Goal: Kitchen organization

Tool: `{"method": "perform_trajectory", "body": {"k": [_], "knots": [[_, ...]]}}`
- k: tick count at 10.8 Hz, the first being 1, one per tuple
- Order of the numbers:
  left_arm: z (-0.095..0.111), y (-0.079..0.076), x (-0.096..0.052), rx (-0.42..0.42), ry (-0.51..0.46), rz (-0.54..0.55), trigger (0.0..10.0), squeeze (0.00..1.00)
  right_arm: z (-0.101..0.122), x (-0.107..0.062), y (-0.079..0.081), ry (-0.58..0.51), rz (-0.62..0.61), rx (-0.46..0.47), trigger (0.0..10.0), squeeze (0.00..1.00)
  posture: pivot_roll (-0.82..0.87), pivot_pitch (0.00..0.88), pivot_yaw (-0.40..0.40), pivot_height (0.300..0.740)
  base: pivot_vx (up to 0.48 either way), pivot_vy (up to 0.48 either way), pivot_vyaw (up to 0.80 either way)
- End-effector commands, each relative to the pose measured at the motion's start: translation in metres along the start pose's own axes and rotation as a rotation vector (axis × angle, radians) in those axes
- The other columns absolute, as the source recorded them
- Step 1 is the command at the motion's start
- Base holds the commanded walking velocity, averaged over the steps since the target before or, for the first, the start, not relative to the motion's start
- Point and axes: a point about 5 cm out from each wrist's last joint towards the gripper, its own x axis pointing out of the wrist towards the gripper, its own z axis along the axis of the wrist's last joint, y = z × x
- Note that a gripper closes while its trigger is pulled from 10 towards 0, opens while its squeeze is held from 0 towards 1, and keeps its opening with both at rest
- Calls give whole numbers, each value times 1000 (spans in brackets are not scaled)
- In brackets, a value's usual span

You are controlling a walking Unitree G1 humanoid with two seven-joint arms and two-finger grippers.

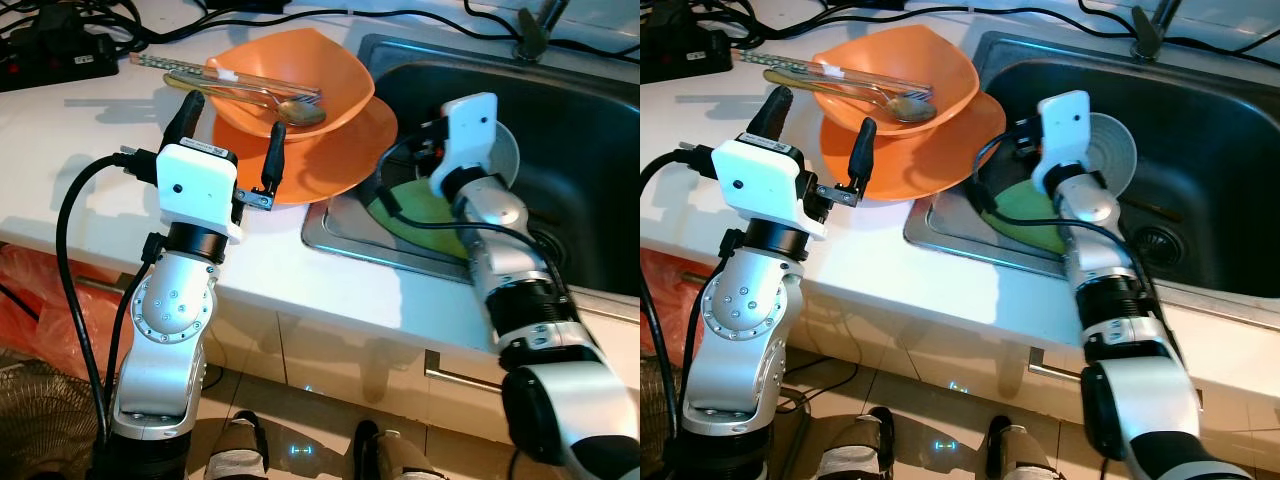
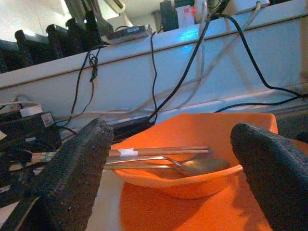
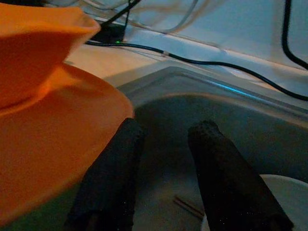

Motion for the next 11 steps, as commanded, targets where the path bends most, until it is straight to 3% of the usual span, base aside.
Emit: {"method": "perform_trajectory", "body": {"k": [1,7,11], "knots": [[6,-2,1,-8,-22,-17,10000,0,1,-1,3,-18,16,0,10000,0,224,243,-32,740,0,0,0],[7,-2,2,-7,-25,-17,10000,0,5,0,19,-42,61,33,10000,0,222,245,-36,740,0,0,0],[7,-2,2,-10,-25,-17,10000,0,5,-5,43,-52,121,94,10000,0,222,248,-39,740,0,0,0]]}}
